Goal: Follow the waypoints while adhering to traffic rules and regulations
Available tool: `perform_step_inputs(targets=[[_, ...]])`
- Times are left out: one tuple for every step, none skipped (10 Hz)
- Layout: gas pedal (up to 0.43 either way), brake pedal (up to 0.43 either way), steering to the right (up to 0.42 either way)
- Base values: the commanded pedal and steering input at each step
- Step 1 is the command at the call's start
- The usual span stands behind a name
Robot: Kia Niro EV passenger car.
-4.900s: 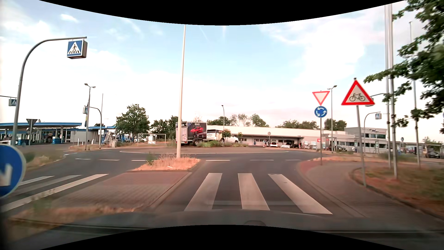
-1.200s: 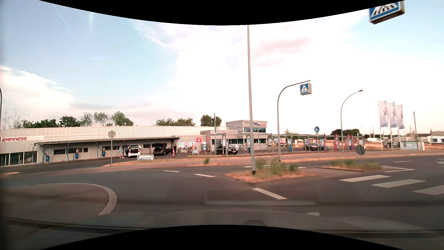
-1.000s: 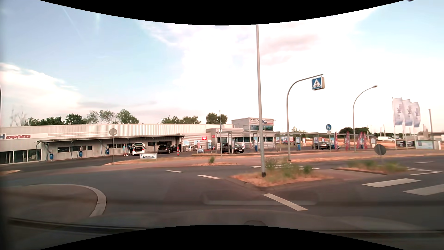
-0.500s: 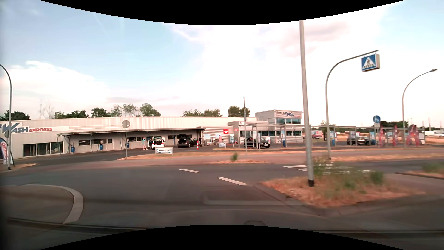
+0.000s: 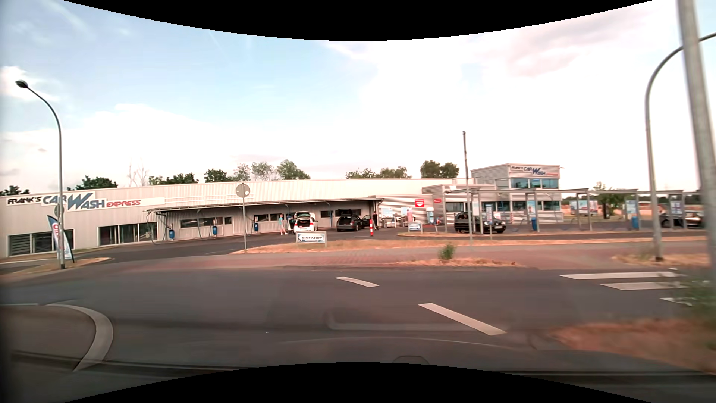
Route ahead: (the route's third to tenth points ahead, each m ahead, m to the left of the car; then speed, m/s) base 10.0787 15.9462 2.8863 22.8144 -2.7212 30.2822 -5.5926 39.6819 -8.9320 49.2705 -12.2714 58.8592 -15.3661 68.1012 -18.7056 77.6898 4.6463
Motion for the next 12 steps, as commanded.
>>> perform_step_inputs(targets=[[0.000, 0.000, -0.370], [0.000, 0.000, -0.375], [0.000, 0.000, -0.379], [0.000, 0.000, -0.381], [0.000, 0.000, -0.381], [0.000, 0.000, -0.385], [0.000, 0.000, -0.386], [0.000, 0.000, -0.394], [0.000, 0.000, -0.400], [0.000, 0.000, -0.406], [0.000, 0.000, -0.416], [0.000, 0.000, -0.428]])
